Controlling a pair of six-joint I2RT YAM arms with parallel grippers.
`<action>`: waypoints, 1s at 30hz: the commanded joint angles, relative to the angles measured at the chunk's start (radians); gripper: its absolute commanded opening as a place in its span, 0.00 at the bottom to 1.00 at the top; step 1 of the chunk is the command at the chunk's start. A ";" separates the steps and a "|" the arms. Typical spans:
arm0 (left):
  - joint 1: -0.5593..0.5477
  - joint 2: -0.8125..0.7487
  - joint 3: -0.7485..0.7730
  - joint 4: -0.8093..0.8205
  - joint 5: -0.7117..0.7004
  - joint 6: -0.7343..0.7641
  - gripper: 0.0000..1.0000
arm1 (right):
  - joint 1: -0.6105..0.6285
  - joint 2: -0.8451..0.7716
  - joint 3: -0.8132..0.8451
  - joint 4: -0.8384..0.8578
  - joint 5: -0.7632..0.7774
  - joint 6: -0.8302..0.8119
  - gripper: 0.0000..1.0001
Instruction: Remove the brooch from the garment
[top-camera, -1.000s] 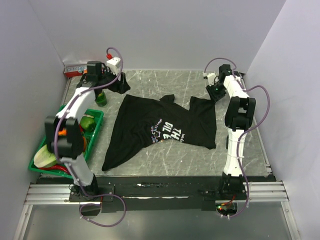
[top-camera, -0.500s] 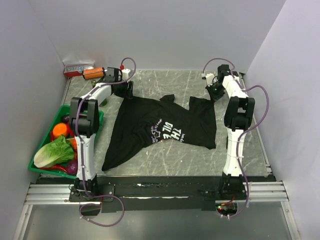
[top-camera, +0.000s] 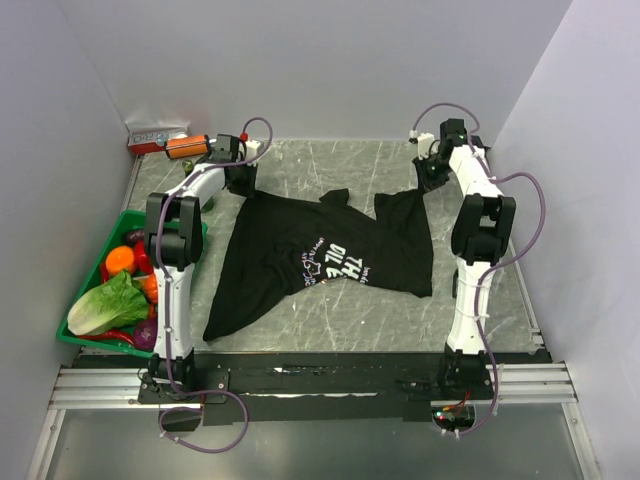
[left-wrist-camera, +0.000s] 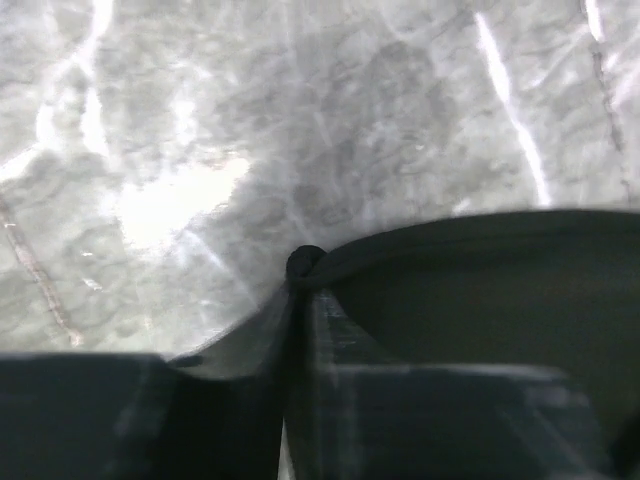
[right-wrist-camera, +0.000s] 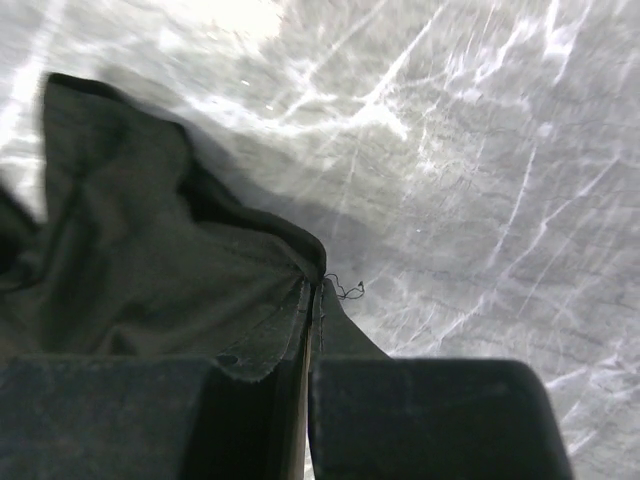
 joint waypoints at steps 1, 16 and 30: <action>-0.006 0.019 0.072 -0.036 0.108 0.007 0.01 | -0.001 -0.131 0.027 0.041 -0.038 0.056 0.00; 0.040 -0.573 -0.063 0.393 0.028 -0.042 0.01 | -0.096 -0.475 0.154 0.374 0.176 0.303 0.00; 0.040 -0.808 0.049 0.401 0.008 -0.013 0.01 | -0.145 -0.763 0.210 0.479 0.271 0.291 0.00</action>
